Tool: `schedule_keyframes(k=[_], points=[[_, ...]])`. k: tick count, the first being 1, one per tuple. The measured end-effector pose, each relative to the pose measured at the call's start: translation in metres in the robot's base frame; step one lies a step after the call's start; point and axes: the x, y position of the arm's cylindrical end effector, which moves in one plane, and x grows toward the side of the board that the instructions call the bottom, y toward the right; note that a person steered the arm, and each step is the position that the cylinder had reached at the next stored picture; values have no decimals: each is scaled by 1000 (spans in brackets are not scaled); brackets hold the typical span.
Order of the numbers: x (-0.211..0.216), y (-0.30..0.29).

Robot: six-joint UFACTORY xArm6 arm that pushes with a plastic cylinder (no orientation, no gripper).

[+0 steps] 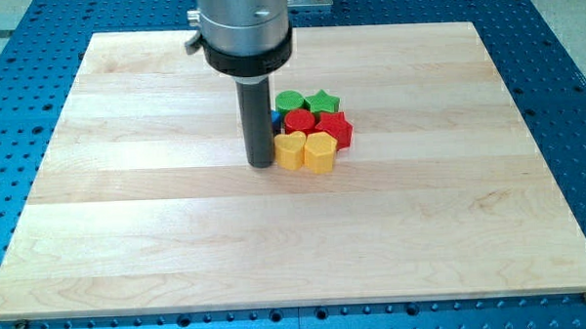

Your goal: Push the triangle into the group of blocks

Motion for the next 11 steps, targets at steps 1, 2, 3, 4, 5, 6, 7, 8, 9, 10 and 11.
schedule_keyframes(k=[1,2,3,4,5,6,7,8,9,10,11], points=[[11,0],[12,-37],[-54,-73],[-136,-27],[-161,65],[-197,67],[-213,52],[-206,-12],[-216,-26],[-161,-95],[-82,-124]])
